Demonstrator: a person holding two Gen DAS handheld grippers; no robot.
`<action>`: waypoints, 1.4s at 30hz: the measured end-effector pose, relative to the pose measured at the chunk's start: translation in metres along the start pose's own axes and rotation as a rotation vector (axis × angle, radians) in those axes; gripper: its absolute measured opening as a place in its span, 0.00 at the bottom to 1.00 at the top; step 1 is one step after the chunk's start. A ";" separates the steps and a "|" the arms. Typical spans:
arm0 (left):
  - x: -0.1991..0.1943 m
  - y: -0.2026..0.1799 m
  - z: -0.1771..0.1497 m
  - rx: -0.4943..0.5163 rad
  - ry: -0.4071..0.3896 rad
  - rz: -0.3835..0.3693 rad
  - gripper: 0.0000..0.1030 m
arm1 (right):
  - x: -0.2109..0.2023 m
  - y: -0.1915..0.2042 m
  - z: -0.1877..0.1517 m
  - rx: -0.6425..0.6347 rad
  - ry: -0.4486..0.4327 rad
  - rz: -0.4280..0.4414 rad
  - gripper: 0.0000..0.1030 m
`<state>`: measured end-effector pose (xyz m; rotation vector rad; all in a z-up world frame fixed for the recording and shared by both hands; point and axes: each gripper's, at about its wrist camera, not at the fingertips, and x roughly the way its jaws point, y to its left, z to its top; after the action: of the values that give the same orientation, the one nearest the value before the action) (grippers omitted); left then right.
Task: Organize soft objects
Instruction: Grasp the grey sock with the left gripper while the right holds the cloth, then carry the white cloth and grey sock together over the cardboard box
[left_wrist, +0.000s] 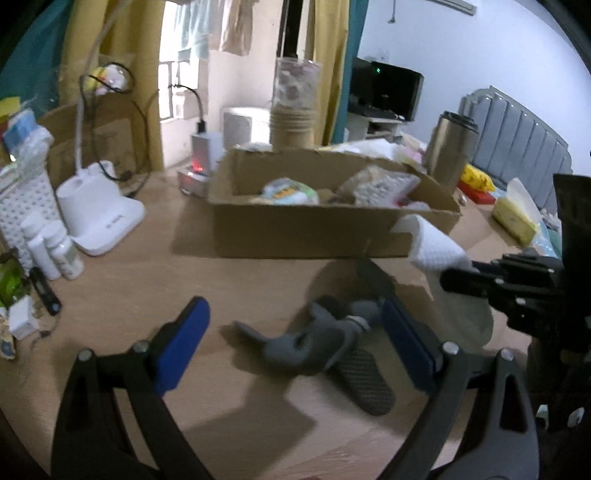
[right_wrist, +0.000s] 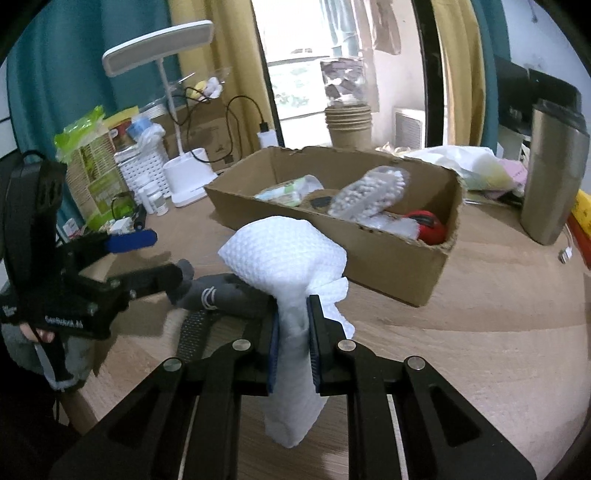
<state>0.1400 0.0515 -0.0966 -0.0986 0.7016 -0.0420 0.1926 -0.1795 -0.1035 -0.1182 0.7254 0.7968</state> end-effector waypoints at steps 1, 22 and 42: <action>0.003 -0.004 0.000 -0.002 0.009 -0.009 0.93 | -0.001 -0.001 0.000 0.005 -0.003 0.001 0.15; 0.047 -0.043 -0.007 0.121 0.159 -0.046 0.45 | -0.011 -0.023 -0.011 0.088 -0.049 0.043 0.15; 0.019 -0.052 0.001 0.142 0.097 -0.116 0.28 | -0.017 -0.025 -0.011 0.092 -0.070 0.072 0.15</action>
<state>0.1547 -0.0013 -0.1024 -0.0013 0.7874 -0.2086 0.1950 -0.2115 -0.1052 0.0191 0.7021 0.8305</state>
